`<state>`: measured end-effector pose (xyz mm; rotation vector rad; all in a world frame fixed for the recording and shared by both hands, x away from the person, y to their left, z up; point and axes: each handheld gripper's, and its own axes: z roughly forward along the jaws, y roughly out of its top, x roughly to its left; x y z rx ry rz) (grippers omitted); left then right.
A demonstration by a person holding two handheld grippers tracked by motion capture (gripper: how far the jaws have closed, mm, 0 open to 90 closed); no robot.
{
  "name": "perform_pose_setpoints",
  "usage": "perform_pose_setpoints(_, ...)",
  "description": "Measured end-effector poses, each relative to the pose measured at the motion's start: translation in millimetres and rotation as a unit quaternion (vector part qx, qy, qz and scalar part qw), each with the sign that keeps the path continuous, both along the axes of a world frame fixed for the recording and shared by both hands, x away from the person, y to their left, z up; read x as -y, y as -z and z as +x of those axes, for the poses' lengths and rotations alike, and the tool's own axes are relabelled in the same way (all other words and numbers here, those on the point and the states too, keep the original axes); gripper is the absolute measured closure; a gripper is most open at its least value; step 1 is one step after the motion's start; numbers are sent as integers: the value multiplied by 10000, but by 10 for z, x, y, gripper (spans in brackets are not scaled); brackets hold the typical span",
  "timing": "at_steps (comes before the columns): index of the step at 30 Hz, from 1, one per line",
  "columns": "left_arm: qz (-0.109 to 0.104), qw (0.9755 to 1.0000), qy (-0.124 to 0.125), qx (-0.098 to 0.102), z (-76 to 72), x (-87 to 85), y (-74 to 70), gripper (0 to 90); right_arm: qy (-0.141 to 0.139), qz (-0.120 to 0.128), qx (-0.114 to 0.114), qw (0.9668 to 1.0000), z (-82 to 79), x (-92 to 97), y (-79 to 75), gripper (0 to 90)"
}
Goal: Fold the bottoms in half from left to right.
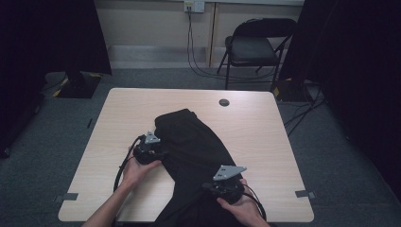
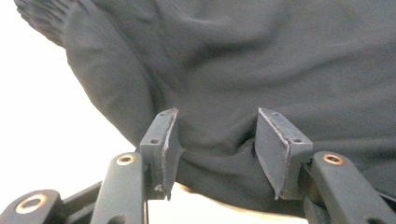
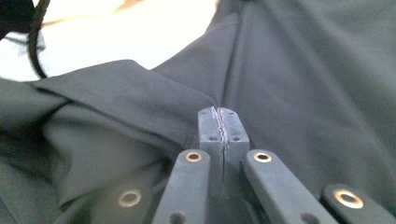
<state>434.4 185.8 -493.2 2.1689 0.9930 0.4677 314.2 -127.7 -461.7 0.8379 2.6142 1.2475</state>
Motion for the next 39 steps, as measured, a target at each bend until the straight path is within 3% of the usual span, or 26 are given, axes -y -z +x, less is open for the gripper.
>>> perform_pose_setpoints(2, -1, 9998, -153, 109, 26, -23, 16, 504, 58, -49, 19, 10000, -26, 106, -12, 900)
perform_pose_setpoints(5, -128, 9995, -272, 67, 66, -53, 27, 504, 77, -180, -49, 9998, -74, 197, 20, 900)
perform_pose_setpoints(6, -138, 9994, -317, 7, 82, -64, 22, 501, 53, -350, -116, 9993, -130, 268, 79, 900)
perform_pose_setpoints(10, -69, 9996, -265, -93, 129, -66, 0, 479, 96, -226, -101, 9996, -80, 319, 46, 898)
perform_pose_setpoints(13, 20, 9996, -287, -15, 154, -79, -2, 480, 92, -139, -40, 9999, -51, 318, -2, 899)
perform_pose_setpoints(18, 146, 9988, -424, 176, 169, -82, 6, 483, 65, -545, -52, 9985, -150, 391, 56, 900)
perform_pose_setpoints(20, 10, 9984, -541, 150, 191, -108, 21, 479, 127, -592, -282, 9978, -188, 486, 134, 900)
perform_pose_setpoints(23, -180, 9976, -661, 61, 193, -126, 35, 478, 140, -475, -294, 9983, -189, 525, 116, 894)
perform_pose_setpoints(25, -286, 9972, -697, 30, 195, -137, 44, 478, 244, -281, -206, 9991, -166, 544, 62, 836)
perform_pose_setpoints(26, -299, 9973, -674, 36, 196, -147, 48, 477, 318, 13, -129, 9994, -89, 545, 14, 799)
perform_pose_setpoints(30, -287, 9978, -590, 30, 201, -150, 48, 478, 550, 232, 154, 9981, 246, 402, -84, 709)
perform_pose_setpoints(31, -287, 9978, -590, 30, 201, -150, 48, 478, 550, 232, 154, 9981, 246, 402, -84, 709)
perform_pose_setpoints(35, -358, 9975, -595, 91, 186, -159, 67, 481, 837, 217, 558, 9947, 688, 147, -123, 634)
perform_pose_setpoints(37, -413, 9976, -526, 192, 156, -151, 84, 506, 974, 207, 545, 9935, 948, 8, -63, 638)
perform_pose_setpoints(39, -431, 9978, -472, 190, 160, -151, 84, 558, 955, 28, 520, 9941, 1217, -146, 65, 630)
